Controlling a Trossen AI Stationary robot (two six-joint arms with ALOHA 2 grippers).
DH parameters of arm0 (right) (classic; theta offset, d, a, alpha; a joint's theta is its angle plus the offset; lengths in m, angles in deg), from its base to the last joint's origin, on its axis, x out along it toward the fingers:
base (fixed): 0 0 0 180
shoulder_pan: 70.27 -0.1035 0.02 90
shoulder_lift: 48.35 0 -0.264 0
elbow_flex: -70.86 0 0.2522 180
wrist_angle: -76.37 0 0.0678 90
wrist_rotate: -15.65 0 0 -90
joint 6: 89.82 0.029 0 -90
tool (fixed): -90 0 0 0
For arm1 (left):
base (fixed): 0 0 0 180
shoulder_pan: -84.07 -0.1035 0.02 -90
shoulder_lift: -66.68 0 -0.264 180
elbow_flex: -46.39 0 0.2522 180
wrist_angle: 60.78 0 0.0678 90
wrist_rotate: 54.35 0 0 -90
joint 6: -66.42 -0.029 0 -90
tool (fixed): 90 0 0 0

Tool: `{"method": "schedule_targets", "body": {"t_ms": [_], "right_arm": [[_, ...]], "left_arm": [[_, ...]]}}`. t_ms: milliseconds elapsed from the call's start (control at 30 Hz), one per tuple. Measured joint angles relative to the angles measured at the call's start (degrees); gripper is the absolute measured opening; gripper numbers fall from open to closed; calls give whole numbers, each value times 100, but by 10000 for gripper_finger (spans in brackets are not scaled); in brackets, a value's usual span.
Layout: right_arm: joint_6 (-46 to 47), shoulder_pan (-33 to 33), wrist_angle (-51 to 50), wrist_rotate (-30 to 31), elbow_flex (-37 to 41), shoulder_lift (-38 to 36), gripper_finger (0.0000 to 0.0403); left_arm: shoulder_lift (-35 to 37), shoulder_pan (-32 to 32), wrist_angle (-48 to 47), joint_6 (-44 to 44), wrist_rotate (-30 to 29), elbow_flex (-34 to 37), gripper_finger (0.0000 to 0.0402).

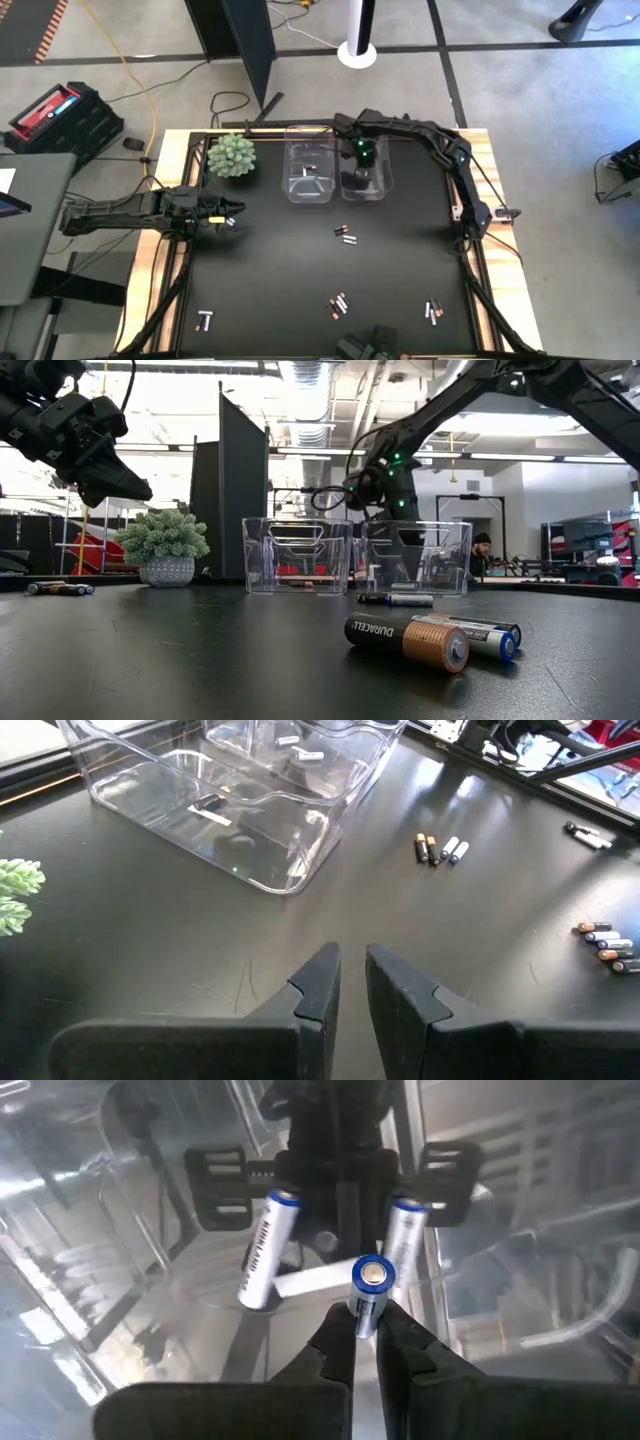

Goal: Sort batteries
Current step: Put the white battery into the right transparent bin, then put the large black battery into the left transparent bin

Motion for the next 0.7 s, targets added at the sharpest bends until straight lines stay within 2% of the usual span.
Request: {"method": "schedule_targets", "body": {"t_ms": [333, 700], "right_arm": [[14, -20, 15, 0, 4, 98, 65], [189, -20, -46, 0, 4, 96, 82]], "left_arm": [[-2, 0, 4, 25, 0, 0, 50], [-1, 2, 1, 32, 0, 0, 50]]}}
